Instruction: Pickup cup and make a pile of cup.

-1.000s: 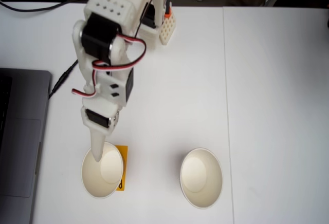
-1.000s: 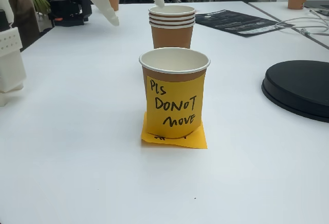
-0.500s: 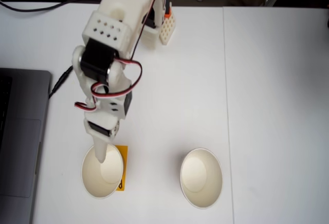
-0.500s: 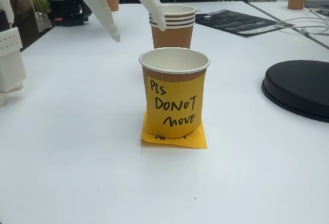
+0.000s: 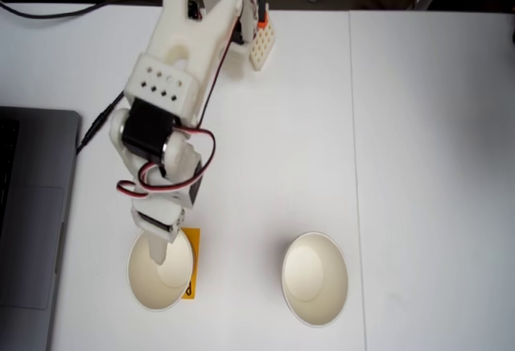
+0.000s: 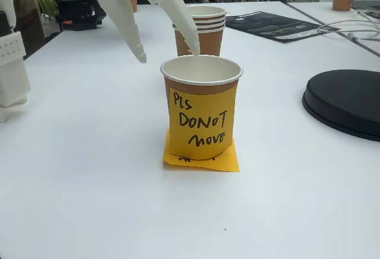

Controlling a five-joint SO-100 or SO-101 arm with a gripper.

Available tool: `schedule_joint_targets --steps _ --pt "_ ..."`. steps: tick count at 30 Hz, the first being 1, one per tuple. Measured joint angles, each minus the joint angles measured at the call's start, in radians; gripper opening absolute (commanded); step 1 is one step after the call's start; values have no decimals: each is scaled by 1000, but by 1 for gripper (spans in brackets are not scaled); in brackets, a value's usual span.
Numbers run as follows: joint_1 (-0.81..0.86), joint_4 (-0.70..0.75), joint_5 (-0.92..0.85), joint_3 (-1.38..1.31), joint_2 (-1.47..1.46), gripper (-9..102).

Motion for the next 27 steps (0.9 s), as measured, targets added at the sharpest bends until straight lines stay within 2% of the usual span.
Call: schedule_joint_targets --steps 27 --pt "0 -17 3 -78 -172 30"
